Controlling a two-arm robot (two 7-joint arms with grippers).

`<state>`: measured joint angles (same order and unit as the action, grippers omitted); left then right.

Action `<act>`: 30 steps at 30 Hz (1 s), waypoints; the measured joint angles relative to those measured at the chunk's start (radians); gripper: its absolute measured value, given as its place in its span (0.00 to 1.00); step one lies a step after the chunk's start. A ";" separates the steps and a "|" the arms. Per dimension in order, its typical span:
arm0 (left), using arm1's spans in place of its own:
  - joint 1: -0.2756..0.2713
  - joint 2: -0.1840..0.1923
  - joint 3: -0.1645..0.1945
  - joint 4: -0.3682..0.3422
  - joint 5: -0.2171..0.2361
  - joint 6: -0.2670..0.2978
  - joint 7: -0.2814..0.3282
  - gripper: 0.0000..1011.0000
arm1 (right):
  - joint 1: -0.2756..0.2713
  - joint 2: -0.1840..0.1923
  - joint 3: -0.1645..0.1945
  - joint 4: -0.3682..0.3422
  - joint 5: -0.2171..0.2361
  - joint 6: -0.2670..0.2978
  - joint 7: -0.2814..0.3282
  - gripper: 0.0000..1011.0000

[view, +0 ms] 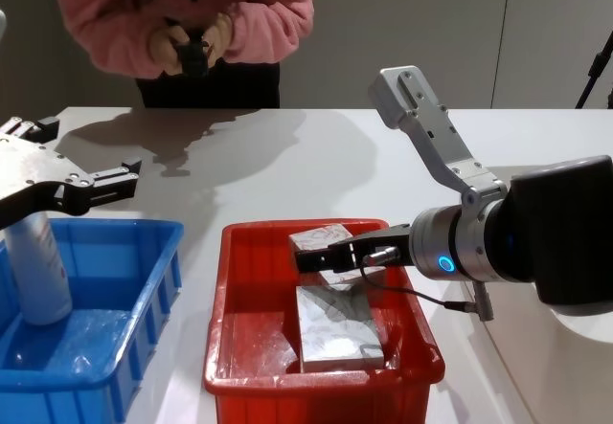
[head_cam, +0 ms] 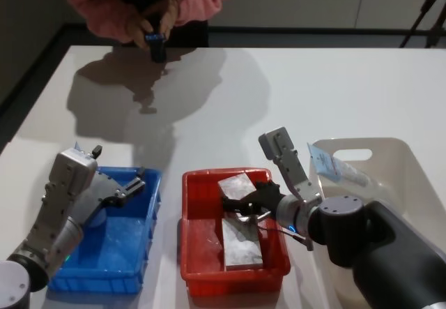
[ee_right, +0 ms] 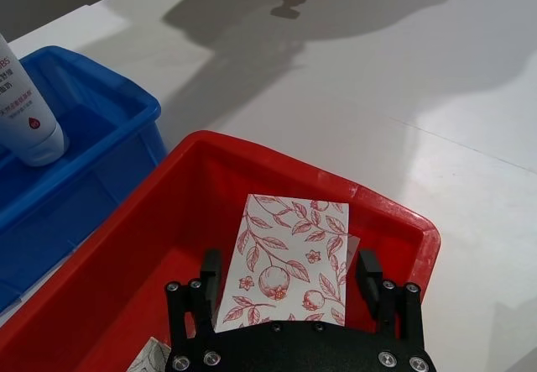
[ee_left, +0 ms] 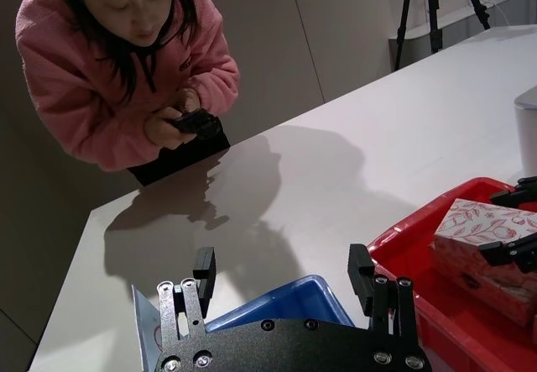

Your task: Bimanual collaborative sorting of washing and personal care products

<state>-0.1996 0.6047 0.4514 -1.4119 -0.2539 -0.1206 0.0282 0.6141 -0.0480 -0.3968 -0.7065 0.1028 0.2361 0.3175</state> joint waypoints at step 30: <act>0.000 0.000 0.000 0.000 0.000 0.000 0.000 0.99 | -0.003 0.000 -0.001 -0.001 0.003 0.005 -0.002 0.78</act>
<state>-0.1995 0.6047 0.4514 -1.4120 -0.2540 -0.1206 0.0283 0.6106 -0.0483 -0.3973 -0.7076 0.1055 0.2414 0.3158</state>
